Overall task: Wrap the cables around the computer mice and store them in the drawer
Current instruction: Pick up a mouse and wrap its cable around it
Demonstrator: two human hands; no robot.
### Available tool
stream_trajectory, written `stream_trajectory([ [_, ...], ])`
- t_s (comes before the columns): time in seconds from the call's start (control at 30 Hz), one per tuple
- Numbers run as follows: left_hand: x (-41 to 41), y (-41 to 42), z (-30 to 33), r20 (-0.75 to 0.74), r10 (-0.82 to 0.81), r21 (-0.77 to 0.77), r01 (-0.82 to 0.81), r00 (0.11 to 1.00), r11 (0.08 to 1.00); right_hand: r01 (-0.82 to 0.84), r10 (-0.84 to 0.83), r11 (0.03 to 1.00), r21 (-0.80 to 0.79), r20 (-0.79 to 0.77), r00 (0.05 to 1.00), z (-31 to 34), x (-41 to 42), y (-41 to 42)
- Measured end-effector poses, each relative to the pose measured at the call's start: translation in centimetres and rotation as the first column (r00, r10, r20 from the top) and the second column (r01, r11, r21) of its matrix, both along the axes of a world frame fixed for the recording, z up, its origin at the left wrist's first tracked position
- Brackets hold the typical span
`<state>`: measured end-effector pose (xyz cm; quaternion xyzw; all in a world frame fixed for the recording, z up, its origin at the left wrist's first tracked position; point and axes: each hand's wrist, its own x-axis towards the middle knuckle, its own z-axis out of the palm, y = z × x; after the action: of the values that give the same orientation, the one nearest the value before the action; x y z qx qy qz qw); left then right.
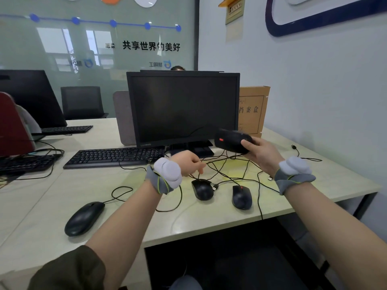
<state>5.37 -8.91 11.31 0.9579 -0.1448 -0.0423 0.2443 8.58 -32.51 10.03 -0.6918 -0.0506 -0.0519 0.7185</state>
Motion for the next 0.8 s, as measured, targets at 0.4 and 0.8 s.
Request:
stream_trajectory([
  [0.4, 1.1, 1.6, 1.5, 0.312, -0.113, -0.298, 0.21, 0.943, 0.931, -0.547, 0.526, 0.82, -0.17, -0.154, 0.836, 0.7, -3.1, 0.4],
  [0.8, 0.0, -3.0, -2.0, 0.092, -0.125, -0.142, 0.137, 0.988, 0.98, -0.061, 0.016, 0.921, 0.385, 0.119, 0.993, 1.3, -1.3, 3.0],
])
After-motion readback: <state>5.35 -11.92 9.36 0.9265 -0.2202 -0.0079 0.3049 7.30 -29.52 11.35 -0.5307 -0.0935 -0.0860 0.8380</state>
